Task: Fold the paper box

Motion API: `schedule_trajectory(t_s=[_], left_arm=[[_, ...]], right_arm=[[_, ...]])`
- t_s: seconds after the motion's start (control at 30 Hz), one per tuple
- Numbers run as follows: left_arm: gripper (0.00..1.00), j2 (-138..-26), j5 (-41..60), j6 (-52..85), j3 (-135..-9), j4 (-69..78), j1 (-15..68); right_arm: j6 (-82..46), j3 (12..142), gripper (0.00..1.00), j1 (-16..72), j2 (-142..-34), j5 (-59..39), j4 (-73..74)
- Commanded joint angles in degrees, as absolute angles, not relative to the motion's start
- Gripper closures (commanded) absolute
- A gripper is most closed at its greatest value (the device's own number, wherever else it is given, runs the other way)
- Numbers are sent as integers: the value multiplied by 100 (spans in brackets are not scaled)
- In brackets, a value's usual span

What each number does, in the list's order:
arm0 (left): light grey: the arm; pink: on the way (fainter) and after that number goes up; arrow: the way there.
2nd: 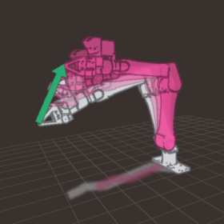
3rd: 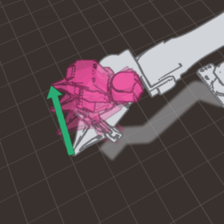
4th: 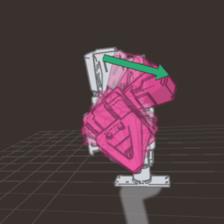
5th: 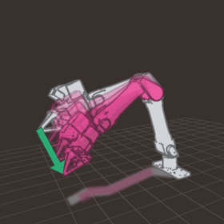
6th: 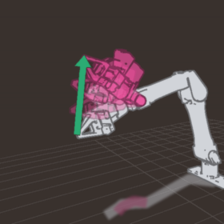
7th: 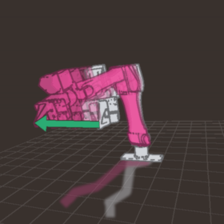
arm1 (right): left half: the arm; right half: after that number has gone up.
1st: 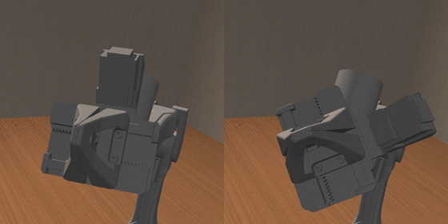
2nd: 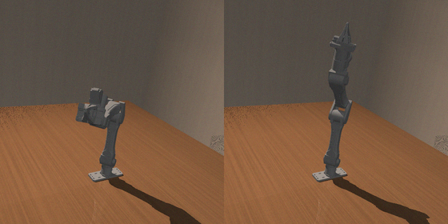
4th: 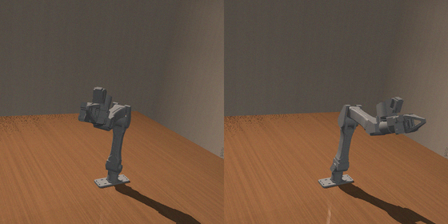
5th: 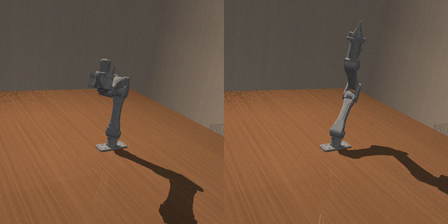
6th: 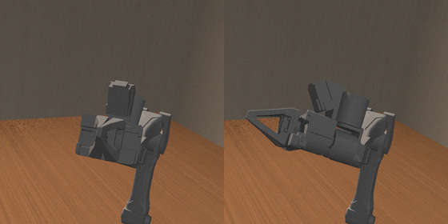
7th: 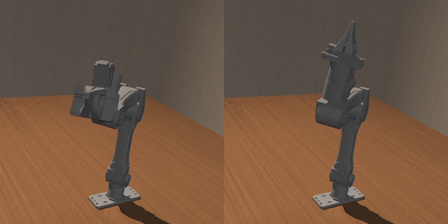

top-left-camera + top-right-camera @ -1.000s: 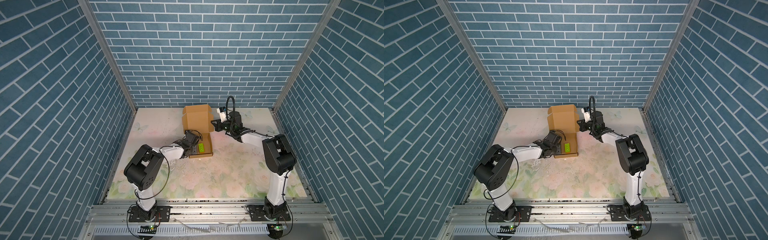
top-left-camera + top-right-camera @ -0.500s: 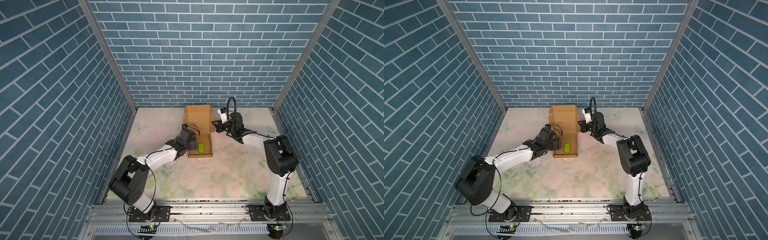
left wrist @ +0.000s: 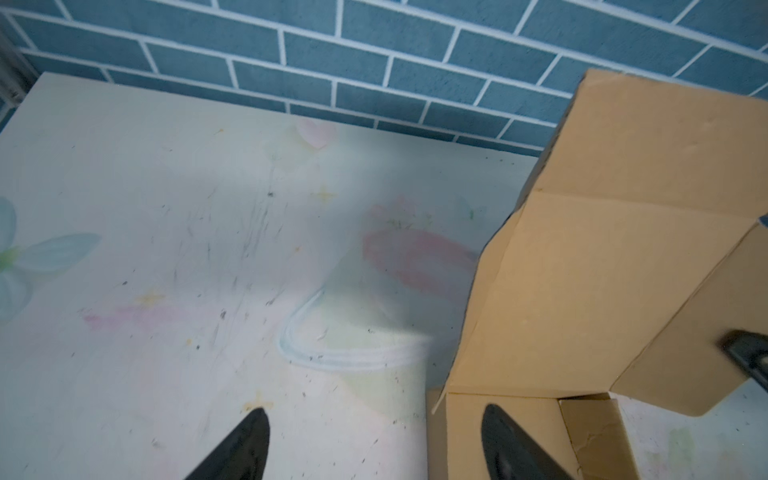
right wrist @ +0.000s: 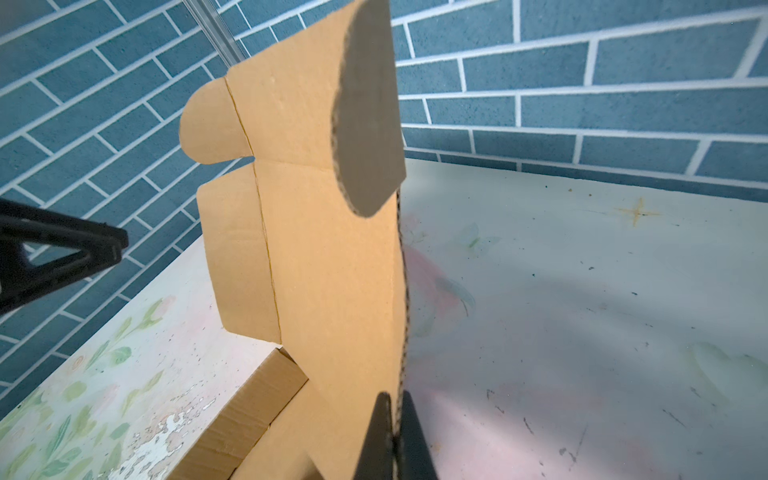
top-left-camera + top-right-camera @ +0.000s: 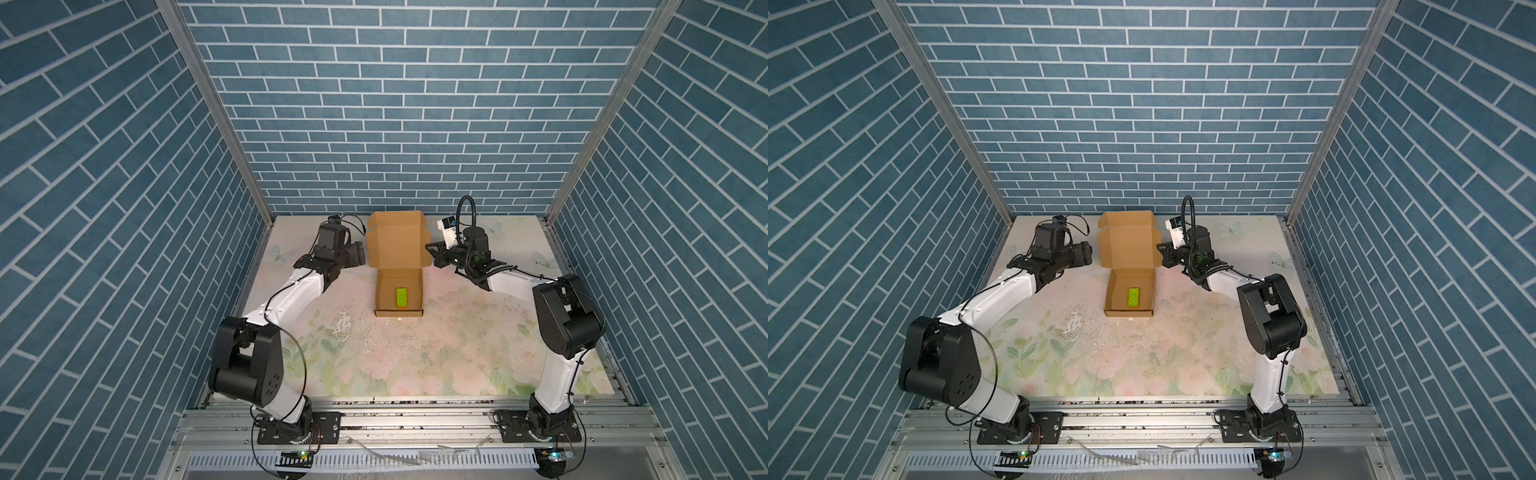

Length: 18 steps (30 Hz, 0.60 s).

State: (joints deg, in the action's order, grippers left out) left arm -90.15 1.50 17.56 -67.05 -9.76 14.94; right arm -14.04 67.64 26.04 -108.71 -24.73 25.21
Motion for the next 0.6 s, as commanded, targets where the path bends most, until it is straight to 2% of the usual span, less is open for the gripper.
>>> schedule_trajectory(t_s=[0.0, 0.3, 0.5, 0.57], left_arm=[[20, -9389, 913, 1252, -7055, -1112, 1516], [28, -10245, 1027, 1005, -7762, -1024, 1519], [55, -10505, 1186, 974, -7992, -965, 1529], [59, -10452, 1205, 978, -7912, -843, 1529]], right_arm=[[-1187, 6706, 100, 2606, -10600, -2548, 2672], [-1156, 6750, 100, 2606, -10600, -2610, 2629], [-1143, 6775, 100, 2603, -10635, -2592, 2592], [-1143, 6776, 100, 2608, -10648, -2591, 2593]])
